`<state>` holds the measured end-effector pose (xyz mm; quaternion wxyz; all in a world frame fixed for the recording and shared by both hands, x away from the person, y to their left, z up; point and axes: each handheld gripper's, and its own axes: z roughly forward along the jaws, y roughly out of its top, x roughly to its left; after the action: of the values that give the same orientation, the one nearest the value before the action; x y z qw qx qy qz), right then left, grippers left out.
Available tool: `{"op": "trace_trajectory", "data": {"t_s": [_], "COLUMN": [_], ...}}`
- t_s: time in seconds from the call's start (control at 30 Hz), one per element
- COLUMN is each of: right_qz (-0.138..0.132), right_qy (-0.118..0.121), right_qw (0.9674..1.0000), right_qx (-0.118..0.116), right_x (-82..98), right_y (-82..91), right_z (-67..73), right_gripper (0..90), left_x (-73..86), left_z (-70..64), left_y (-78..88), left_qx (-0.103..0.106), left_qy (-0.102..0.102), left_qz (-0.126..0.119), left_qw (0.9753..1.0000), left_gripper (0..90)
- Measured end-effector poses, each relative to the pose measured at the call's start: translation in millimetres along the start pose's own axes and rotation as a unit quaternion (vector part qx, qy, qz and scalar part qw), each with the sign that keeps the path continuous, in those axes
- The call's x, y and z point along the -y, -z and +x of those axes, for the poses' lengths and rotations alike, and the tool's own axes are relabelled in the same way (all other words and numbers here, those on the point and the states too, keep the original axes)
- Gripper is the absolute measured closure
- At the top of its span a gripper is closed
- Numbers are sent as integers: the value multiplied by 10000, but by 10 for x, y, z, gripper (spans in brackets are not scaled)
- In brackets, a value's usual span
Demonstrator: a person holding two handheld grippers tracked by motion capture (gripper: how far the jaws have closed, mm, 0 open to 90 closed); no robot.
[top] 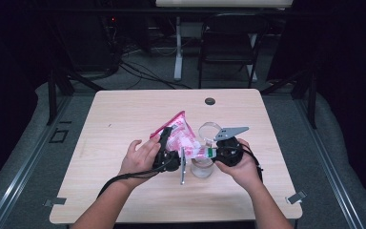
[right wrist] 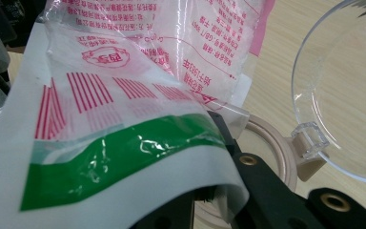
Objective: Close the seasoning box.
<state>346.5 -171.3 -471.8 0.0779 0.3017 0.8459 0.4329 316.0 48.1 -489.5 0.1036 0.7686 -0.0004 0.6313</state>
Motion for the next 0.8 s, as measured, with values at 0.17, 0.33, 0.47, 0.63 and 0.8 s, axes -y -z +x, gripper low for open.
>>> {"op": "trace_trajectory", "data": {"t_s": [0.17, 0.33, 0.47, 0.63, 0.8], "right_qz": [2, 8, 4, 62, 58], "right_qy": [5, -9, -36, -38, -33], "right_qw": [10000, 10000, 10000, 10000, 10000], "right_qx": [3, -4, -14, -9, -13], "right_x": [2, 5, 14, 24, 28], "right_y": [-4, -11, -31, -55, -63], "right_z": [-1, 1, 1, 0, -4], "right_gripper": [900, 900, 900, 900, 900], "left_x": [-4, -3, -5, -6, -5], "left_z": [5, 4, 6, 0, 1], "left_y": [4, 11, 17, 17, 16], "left_qx": [-37, -49, -65, -67, -66], "left_qy": [-23, -36, -74, -103, -99], "left_qz": [-28, -34, -23, -14, -26], "left_qw": [10000, 10000, 9999, 9999, 9999], "left_gripper": [628, 629, 629, 629, 629]}}
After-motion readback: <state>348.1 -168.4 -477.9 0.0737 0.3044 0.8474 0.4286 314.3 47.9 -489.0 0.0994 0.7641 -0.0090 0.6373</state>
